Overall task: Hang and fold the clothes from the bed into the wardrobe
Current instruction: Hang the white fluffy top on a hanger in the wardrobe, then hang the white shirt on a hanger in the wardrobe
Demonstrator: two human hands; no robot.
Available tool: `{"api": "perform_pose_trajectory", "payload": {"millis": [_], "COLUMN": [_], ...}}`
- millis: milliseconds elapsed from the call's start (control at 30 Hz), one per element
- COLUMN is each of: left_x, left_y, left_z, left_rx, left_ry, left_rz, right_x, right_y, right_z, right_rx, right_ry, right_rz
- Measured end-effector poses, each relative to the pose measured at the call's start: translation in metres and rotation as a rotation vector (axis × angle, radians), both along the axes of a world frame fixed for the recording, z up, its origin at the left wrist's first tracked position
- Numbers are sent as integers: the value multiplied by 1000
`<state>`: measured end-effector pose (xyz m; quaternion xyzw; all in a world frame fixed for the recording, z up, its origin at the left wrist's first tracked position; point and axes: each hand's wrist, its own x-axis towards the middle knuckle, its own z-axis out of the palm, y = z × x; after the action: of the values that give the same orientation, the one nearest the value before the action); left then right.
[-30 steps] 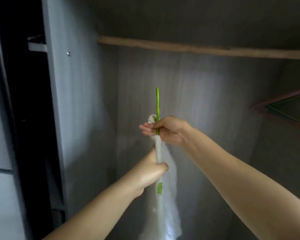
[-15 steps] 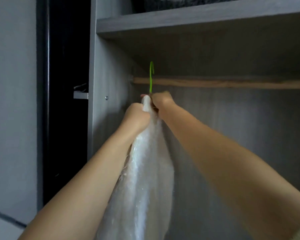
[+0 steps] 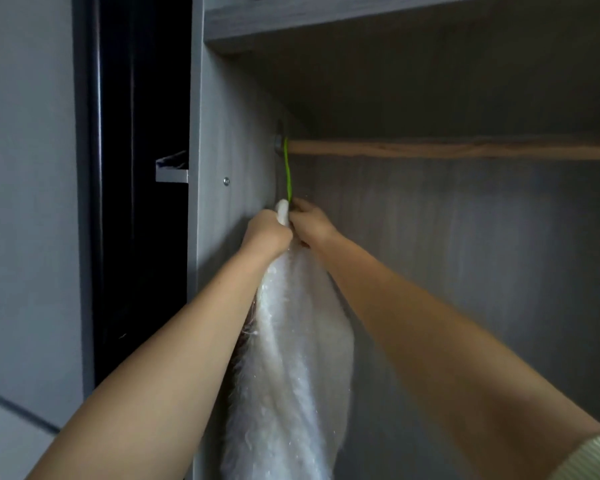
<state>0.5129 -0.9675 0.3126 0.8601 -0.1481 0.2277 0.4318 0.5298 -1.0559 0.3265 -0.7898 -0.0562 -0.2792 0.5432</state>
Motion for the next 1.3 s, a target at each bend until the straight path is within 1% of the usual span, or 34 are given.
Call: {"api": "perform_pose_trajectory", "payload": {"millis": [100,167,200,267,333,433,533,600,700,800,867,933,1000,1167,1267,1300], "left_x": [-11,-25,-33,-50,-64,-81,-107,-136,-199,-279,-343,-402,-462,-606,-687,-715], "left_y": [6,6,1,-13,-33,-79,-139,-183,-239,-276,-286,-285,-275,-225,-178,-159], "left_z": [6,8,9,10,7,-18,-62,-94,-135,-172,-194,-212,-230,-276,-299,-305], "left_rx": [217,345,386,424,403,334,313,327,354,332,328,280,243,305,340,360], "left_ry": [-86,-182,-246,-373,-433,-426,-383,-354,-336,-311,-302,-273,-253,-317,-272,-282], "left_rz": [99,197,219,207,114,-111,-396,-572,-806,-1088,-1262,-1406,-1574,-1871,-2055,-2109], "right_x": [-16,-30,-38,-54,-79,-134,-207,-264,-354,-449,-516,-576,-633,-767,-836,-858], "right_y": [-3,-11,-19,-40,-67,-111,-153,-183,-215,-221,-209,-189,-160,-62,12,40], "right_z": [-4,-6,-8,-12,-21,-47,-84,-113,-155,-191,-217,-239,-261,-305,-326,-332], "right_rx": [-14,-41,-84,-288,-478,-667,-757,-756,-702,-634,-605,-581,-509,-329,-204,-155], "right_ry": [-36,-44,-39,-10,-7,-8,109,234,414,582,703,800,888,1077,1130,1136], "right_rz": [48,-2,-42,-206,-390,-676,-857,-976,-1145,-1324,-1451,-1537,-1626,-1835,-1938,-1979]}}
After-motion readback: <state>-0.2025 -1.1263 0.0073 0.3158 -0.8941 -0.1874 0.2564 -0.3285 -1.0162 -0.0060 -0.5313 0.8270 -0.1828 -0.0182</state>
